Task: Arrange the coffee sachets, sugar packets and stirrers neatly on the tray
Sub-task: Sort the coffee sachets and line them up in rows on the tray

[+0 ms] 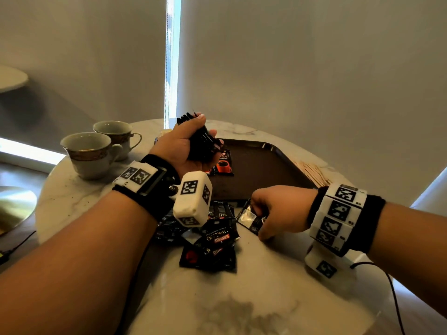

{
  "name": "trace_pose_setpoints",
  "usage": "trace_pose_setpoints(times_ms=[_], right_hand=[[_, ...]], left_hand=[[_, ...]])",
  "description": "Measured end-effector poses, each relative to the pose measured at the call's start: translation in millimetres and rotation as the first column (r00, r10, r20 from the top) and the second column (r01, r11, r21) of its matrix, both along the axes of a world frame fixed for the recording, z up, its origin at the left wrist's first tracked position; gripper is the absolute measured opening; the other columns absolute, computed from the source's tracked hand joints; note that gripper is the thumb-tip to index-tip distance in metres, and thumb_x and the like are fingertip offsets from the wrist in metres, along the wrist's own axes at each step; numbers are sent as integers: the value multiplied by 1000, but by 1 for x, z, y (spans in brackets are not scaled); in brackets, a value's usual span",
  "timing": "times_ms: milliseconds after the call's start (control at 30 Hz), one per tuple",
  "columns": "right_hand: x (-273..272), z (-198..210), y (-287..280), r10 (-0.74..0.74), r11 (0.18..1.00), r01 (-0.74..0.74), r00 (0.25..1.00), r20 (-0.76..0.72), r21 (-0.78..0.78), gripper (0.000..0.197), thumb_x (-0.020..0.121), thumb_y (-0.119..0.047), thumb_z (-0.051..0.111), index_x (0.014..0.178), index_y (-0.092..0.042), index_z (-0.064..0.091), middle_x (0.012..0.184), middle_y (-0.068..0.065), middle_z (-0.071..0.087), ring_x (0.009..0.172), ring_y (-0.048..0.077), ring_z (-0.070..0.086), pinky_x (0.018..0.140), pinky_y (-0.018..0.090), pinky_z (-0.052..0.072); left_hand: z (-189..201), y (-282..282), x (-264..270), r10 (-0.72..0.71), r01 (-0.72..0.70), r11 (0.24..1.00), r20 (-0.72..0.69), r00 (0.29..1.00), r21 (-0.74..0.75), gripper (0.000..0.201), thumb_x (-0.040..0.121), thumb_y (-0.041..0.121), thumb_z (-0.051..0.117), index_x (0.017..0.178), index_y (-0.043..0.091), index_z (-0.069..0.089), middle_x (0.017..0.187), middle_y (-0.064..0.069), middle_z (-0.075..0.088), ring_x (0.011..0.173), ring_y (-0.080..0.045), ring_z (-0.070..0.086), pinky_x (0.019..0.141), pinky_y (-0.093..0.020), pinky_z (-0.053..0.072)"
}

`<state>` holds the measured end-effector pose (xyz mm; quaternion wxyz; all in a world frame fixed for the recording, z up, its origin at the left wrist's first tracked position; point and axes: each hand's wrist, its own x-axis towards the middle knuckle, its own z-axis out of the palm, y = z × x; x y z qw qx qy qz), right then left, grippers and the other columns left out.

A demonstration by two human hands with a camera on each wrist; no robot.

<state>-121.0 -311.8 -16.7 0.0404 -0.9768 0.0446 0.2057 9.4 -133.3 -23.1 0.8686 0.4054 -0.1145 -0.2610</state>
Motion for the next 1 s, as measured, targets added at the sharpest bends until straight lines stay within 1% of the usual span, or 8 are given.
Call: trace_pose_setpoints(times_ms=[200, 300, 400, 600, 733, 833, 900, 1000], right_hand=[[2, 30, -26, -150, 967, 73, 938, 312, 245, 9, 88, -13, 71, 88, -21, 65, 87, -1, 69, 77, 11, 65, 69, 22, 53], [8, 45, -27, -430, 657, -37, 801, 415, 753, 15, 89, 0, 66, 85, -14, 62, 77, 6, 63, 55, 8, 58, 43, 15, 42], [17, 49, -14, -548, 399, -165, 746, 378, 902, 15, 89, 1, 64, 85, -14, 61, 78, 6, 64, 65, 17, 61, 46, 22, 44], [26, 30, 14, -412, 566, -176, 786, 461, 805, 14, 86, -6, 73, 79, -15, 65, 67, 0, 65, 53, 9, 58, 51, 23, 50], [22, 37, 12, -276, 745, -244, 735, 620, 621, 15, 79, -33, 79, 84, -22, 71, 87, 3, 72, 78, 14, 68, 74, 32, 56], [14, 46, 11, -95, 820, -306, 761, 641, 484, 59, 55, -54, 90, 100, -27, 64, 133, -4, 49, 106, 5, 59, 81, 16, 55], [10, 49, 14, -32, 780, -335, 822, 569, 529, 67, 52, -37, 96, 103, -18, 56, 141, 3, 45, 113, 16, 61, 82, 27, 60], [15, 44, 19, -41, 684, -397, 816, 576, 611, 54, 63, -2, 90, 93, -7, 45, 99, 11, 65, 89, 20, 71, 74, 38, 62]], left_hand=[[0, 3, -2, -56, 51, 997, 76, 996, 57, 18, 97, 20, 53, 114, 24, 57, 103, -13, 65, 84, -31, 70, 57, -38, 56], [0, 1, -7, -117, 108, 991, 111, 987, 83, 22, 95, 19, 52, 117, 22, 56, 100, -11, 65, 79, -31, 72, 55, -39, 56], [-1, -4, -15, -205, 194, 977, 125, 971, 94, 33, 87, 23, 59, 120, 22, 59, 101, -11, 67, 80, -29, 72, 57, -39, 58], [-5, -5, -25, -317, 316, 948, 154, 936, 34, 36, 87, 26, 62, 124, 26, 62, 97, -12, 67, 75, -26, 70, 61, -38, 61], [-4, -2, -21, -339, 338, 941, 114, 934, 32, 46, 90, 29, 61, 136, 25, 56, 120, -17, 64, 99, -31, 69, 76, -53, 60], [-3, -3, -22, -373, 371, 928, 96, 923, 41, 55, 96, 36, 56, 145, 11, 48, 123, -19, 62, 105, -32, 67, 90, -56, 55], [-2, -5, -26, -386, 385, 922, 93, 918, 38, 53, 98, 39, 52, 136, 2, 54, 116, -20, 66, 98, -32, 69, 89, -45, 58], [0, -8, -30, -411, 418, 908, 135, 902, -27, 45, 94, 41, 48, 105, 3, 69, 96, -16, 73, 83, -27, 73, 76, -34, 59]])
